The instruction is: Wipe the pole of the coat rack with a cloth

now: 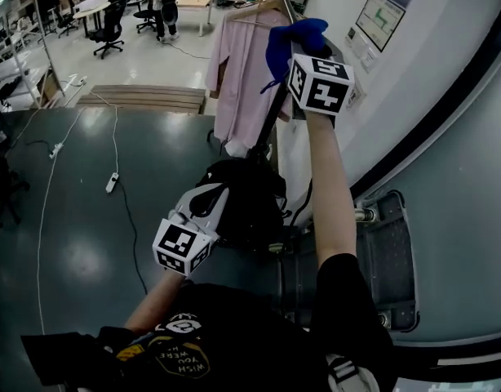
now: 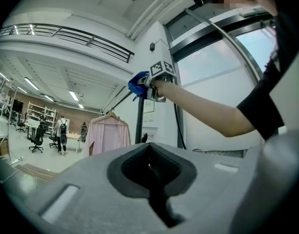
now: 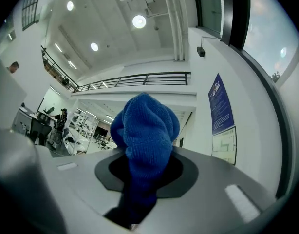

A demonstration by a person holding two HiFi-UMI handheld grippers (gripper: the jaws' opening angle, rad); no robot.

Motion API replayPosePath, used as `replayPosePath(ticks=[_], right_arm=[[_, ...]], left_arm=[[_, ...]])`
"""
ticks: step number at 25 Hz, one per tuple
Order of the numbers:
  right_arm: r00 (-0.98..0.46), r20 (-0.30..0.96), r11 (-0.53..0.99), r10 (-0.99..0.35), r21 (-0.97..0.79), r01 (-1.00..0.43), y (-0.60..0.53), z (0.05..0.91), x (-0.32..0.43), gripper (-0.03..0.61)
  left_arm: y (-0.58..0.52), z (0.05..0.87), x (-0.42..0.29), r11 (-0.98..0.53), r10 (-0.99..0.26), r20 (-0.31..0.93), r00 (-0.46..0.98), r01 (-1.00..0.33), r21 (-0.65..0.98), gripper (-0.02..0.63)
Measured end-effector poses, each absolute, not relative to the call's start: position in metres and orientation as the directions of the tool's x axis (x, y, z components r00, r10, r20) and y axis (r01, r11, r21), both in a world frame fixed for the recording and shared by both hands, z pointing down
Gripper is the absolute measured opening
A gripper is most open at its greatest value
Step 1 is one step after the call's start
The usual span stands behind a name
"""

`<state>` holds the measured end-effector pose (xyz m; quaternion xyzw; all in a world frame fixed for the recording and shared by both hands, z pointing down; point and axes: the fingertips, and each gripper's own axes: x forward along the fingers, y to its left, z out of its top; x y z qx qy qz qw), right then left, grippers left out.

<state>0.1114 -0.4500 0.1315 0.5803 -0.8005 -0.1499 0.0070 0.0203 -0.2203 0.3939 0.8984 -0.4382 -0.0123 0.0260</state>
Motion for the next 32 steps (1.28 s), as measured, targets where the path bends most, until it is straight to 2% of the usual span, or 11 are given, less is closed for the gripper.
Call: replayPosePath(ticks=[4,12,17,23,27,32], right_arm=[[-0.305,-0.117,0.28,-0.945,0.19,-0.941,-0.482,0.115,0.117,0.096],[-0.309,-0.314,0.265,-0.898,0.173,-0.948,-0.404,0.158,0.119,0.089],[-0.301,-0.207,0.242,-0.931,0.265,-0.933,-0.382,0.268,0.107,0.108],[-0.333,-0.106,0.315,-0.937,0.159,-0.936,-0.385,0.351,0.105,0.124],[-0.323,-0.058,0.308,-0.945,0.179,-0.934,-0.39,0.335,0.105,0.14],[-0.305,-0.163,0.277,-0.938,0.171,-0.945,-0.399,0.253,0.108,0.149]], left_arm=[[-0.235,0.381,0.025,-0.666,-0.745,-0.012,0.666,-0.744,0.043,0.003],[-0.25,0.389,0.028,-0.713,-0.699,0.004,0.715,-0.698,0.06,0.003],[-0.25,0.395,0.034,-0.727,-0.683,0.007,0.73,-0.681,0.081,0.003],[-0.246,0.401,0.035,-0.732,-0.676,0.014,0.737,-0.674,0.098,0.003],[-0.244,0.399,0.028,-0.722,-0.688,0.006,0.726,-0.685,0.099,0.003],[-0.244,0.393,0.015,-0.702,-0.709,-0.011,0.705,-0.705,0.098,0.003]])
